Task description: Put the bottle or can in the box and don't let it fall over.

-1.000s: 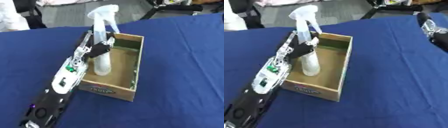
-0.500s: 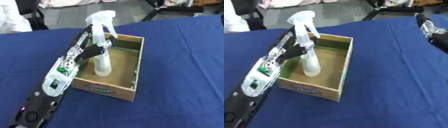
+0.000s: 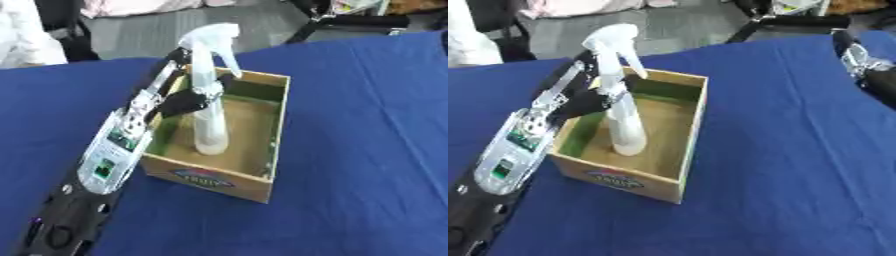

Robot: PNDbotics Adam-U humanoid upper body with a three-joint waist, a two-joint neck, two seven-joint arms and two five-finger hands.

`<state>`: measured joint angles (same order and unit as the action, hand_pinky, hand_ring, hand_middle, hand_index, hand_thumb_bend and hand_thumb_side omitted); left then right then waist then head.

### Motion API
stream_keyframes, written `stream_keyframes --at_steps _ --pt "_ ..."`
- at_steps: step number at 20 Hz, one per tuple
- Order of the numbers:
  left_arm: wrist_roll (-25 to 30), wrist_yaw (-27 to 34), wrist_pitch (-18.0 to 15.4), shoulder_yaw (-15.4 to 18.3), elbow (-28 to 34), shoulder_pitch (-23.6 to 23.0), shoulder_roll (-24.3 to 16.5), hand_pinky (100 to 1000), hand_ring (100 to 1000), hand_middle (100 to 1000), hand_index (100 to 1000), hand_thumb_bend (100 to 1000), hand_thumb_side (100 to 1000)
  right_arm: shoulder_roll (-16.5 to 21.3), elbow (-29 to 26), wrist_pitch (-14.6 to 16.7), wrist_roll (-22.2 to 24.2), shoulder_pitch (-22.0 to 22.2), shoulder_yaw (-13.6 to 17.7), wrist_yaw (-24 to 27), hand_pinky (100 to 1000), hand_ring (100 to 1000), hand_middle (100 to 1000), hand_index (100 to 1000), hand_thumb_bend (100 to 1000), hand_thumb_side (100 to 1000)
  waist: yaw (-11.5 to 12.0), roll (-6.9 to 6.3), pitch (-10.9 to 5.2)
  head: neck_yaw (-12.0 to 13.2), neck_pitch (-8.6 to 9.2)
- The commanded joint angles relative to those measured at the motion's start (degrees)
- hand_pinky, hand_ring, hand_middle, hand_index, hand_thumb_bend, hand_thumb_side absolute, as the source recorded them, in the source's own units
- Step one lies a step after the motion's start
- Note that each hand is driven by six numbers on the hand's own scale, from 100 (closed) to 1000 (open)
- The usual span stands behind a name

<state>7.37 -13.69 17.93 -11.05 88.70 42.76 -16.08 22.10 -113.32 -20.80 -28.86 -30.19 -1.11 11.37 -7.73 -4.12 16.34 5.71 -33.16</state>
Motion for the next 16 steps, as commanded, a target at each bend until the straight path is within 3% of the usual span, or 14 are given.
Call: stream_keyframes --at_steps 1,10,16 --pt "1.18 -0.12 0.09 0.65 1.89 0.24 -1.75 1000 1000 1000 1000 397 429 1.71 -1.27 -0.06 -0.04 -0.45 0.23 0.14 1000 926 1000 1000 509 100 0.19 0.27 -1.49 -0.13 0.04" --pt "2.90 1.34 0.67 1.09 4.01 -1.47 -3.26 1000 1000 1000 1000 389 448 2.06 -1.27 -0.04 -0.17 -0.10 0.35 0.09 1000 926 1000 1000 505 100 0.65 0.13 -1.67 -0.70 -0.13" --pt "2.32 3.97 0.81 2.79 9.10 -6.03 -6.03 1000 1000 1000 1000 361 459 2.45 -1.27 -0.04 -0.34 0.19 0.49 0.07 1000 926 1000 1000 503 100 1.00 0.03 -1.68 -1.54 -0.28"
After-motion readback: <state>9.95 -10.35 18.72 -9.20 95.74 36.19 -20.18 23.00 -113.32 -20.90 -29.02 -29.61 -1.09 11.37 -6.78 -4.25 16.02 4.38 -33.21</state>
